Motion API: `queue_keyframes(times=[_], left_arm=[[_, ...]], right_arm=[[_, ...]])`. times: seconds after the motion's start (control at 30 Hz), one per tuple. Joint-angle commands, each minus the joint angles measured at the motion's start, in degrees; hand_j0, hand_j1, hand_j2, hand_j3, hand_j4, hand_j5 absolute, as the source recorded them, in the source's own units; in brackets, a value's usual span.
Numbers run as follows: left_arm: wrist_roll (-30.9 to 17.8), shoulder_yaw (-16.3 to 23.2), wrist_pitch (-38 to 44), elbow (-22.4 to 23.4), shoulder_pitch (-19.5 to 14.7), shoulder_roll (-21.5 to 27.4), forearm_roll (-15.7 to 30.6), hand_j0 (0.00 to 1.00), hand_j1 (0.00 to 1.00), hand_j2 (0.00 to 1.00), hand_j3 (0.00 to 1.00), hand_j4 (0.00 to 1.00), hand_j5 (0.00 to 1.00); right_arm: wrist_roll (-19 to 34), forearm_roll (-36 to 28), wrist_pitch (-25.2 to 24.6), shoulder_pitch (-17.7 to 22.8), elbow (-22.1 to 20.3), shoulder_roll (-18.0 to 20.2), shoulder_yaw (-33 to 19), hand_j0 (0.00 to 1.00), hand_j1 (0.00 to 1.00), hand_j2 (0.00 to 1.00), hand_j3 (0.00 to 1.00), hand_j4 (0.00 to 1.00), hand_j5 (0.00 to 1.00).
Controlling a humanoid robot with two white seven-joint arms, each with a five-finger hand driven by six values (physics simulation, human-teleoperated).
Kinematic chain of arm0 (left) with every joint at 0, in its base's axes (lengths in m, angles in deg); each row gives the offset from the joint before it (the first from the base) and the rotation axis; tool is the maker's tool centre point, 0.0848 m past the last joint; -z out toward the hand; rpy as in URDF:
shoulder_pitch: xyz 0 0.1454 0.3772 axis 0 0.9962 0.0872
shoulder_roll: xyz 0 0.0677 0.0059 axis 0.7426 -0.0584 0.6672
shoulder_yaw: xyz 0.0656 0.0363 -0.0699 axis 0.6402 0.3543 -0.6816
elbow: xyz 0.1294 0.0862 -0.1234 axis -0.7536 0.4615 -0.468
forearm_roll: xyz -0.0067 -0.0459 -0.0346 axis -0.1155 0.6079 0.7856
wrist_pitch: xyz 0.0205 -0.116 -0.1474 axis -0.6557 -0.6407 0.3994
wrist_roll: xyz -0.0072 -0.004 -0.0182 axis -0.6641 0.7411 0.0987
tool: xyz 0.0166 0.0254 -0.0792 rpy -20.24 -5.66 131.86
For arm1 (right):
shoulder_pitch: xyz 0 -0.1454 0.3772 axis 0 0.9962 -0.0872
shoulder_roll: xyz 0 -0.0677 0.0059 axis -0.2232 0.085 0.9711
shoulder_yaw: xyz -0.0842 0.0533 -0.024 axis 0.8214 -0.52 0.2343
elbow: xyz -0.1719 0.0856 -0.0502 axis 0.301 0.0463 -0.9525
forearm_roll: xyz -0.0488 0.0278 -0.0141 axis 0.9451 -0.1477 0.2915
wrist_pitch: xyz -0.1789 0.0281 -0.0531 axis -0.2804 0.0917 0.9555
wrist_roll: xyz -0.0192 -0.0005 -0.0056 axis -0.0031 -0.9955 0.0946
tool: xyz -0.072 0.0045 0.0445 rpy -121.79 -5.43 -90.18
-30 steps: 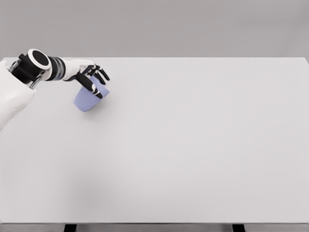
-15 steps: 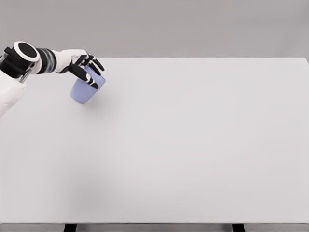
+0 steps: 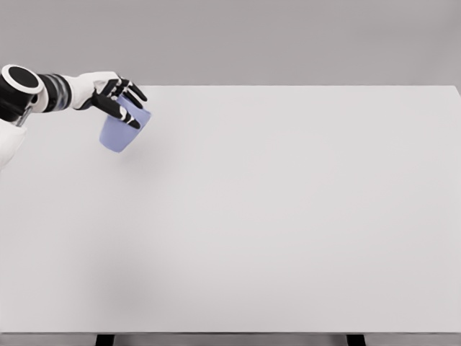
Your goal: Flip the cup with left arm and place it on the table
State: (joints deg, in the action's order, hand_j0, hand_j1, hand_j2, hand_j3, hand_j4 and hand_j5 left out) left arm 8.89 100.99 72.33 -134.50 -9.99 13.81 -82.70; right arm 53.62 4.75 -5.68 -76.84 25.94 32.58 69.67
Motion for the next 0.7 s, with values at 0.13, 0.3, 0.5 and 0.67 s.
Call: queue_keyframes(times=[0.13, 0.3, 0.5, 0.67], left_arm=[[0.02, -4.03, -0.12, -0.24, 1.32, 0.05, 0.04, 0.52, 0.52, 0.52, 0.52, 0.52, 0.52], [0.02, -6.49, -0.12, -0.24, 2.9, -0.03, 0.04, 0.52, 0.52, 0.52, 0.52, 0.52, 0.52], [0.02, -8.94, -0.12, -0.33, 4.57, -0.21, 0.04, 0.51, 0.51, 0.51, 0.51, 0.51, 0.51], [0.02, -9.82, -0.12, -0.33, 5.01, -0.39, 0.04, 0.51, 0.51, 0.51, 0.51, 0.51, 0.51]], right_arm=[[0.01, 0.0, 0.01, 0.0, 0.0, 0.0, 0.0, 1.0, 1.0, 1.0, 1.0, 1.0, 1.0], [0.01, 0.0, 0.01, 0.0, 0.0, 0.0, 0.0, 1.0, 1.0, 1.0, 1.0, 1.0, 1.0], [0.01, 0.0, 0.01, 0.0, 0.0, 0.0, 0.0, 1.0, 1.0, 1.0, 1.0, 1.0, 1.0], [0.01, 0.0, 0.01, 0.0, 0.0, 0.0, 0.0, 1.0, 1.0, 1.0, 1.0, 1.0, 1.0]])
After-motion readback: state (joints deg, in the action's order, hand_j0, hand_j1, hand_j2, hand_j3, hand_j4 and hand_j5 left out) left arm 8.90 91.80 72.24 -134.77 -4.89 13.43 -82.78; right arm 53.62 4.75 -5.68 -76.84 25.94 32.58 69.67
